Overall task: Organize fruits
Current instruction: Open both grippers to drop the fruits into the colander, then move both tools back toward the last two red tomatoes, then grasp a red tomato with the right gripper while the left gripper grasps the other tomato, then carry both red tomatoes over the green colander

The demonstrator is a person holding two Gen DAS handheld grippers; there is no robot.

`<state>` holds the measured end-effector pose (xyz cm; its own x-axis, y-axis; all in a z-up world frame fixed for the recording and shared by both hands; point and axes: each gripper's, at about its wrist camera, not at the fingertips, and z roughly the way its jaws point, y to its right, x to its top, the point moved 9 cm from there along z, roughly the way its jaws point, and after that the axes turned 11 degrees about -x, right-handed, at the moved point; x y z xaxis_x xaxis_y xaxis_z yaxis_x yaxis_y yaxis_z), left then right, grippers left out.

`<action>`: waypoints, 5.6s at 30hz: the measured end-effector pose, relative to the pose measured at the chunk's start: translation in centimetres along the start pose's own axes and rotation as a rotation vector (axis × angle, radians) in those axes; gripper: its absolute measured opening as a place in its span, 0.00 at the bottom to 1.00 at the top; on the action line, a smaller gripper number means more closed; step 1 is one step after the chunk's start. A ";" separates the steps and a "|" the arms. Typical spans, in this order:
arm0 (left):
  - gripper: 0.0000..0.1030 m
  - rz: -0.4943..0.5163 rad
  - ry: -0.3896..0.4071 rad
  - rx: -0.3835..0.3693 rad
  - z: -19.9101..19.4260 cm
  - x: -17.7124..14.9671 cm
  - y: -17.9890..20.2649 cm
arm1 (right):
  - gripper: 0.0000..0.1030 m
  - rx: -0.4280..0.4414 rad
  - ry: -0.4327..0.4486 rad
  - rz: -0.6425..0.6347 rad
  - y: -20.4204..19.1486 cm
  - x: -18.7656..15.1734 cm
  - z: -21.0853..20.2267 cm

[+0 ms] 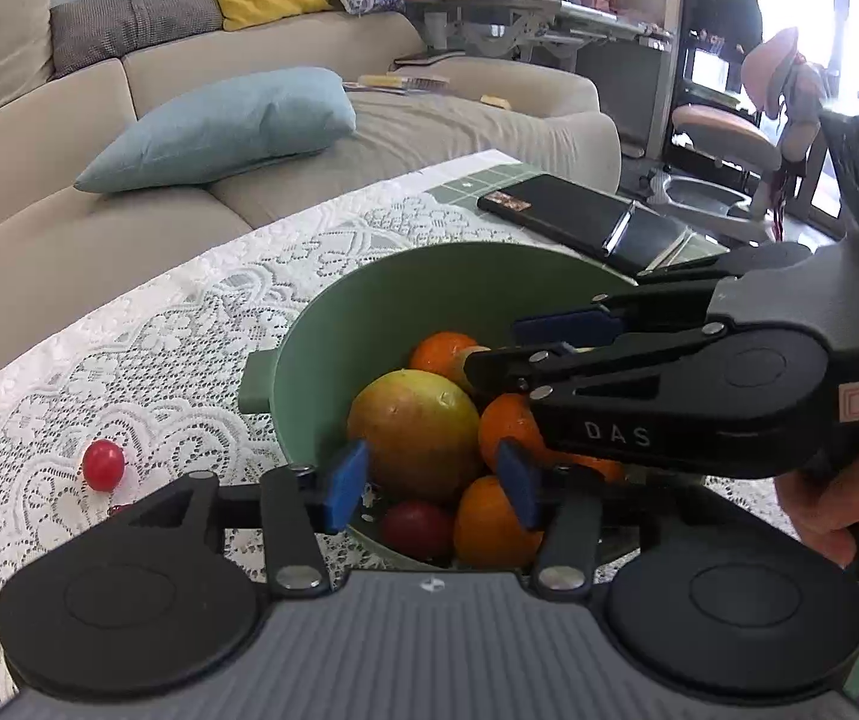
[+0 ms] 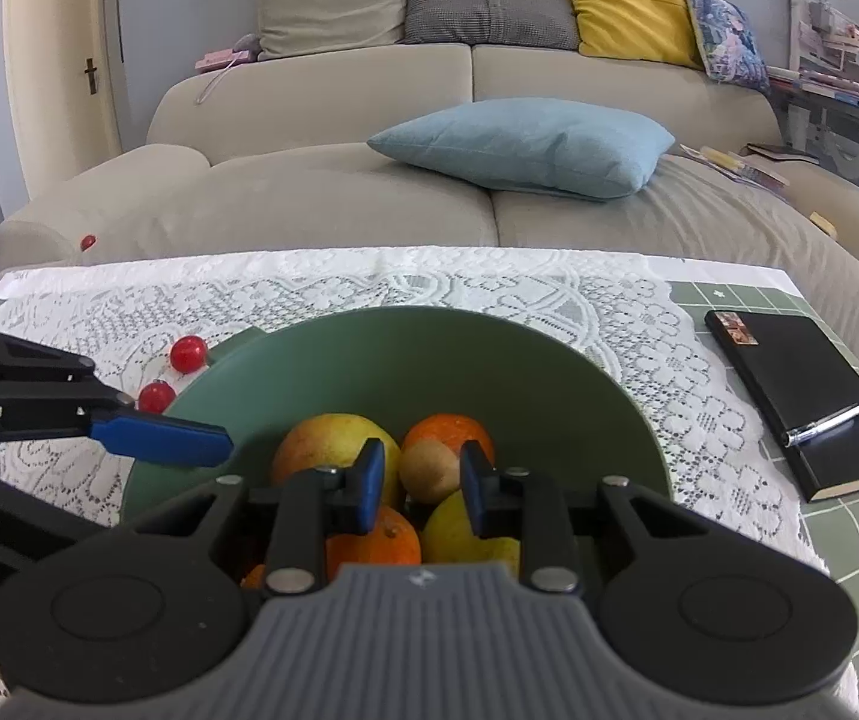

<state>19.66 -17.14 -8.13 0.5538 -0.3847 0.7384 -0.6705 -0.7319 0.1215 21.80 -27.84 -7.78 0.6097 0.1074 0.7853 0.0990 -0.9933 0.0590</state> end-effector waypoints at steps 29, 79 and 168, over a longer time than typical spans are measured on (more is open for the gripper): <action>0.58 -0.275 0.161 0.148 -8.9 -4.0 -7.8 | 0.69 -0.032 0.231 0.053 -5.0 1.0 -5.6; 0.45 -0.394 0.176 0.248 -8.2 -7.3 -18.8 | 0.36 0.025 0.056 -0.111 -20.6 1.3 6.3; 0.32 -0.217 0.140 0.239 -4.9 -0.4 -11.5 | 0.25 0.135 0.070 0.235 -8.5 5.9 -1.3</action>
<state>24.69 -5.82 -6.60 0.5866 -0.1367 0.7982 -0.4004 -0.9057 0.1392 23.55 -18.83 -2.81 0.5733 -0.1331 0.8084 0.0677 -0.9756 -0.2086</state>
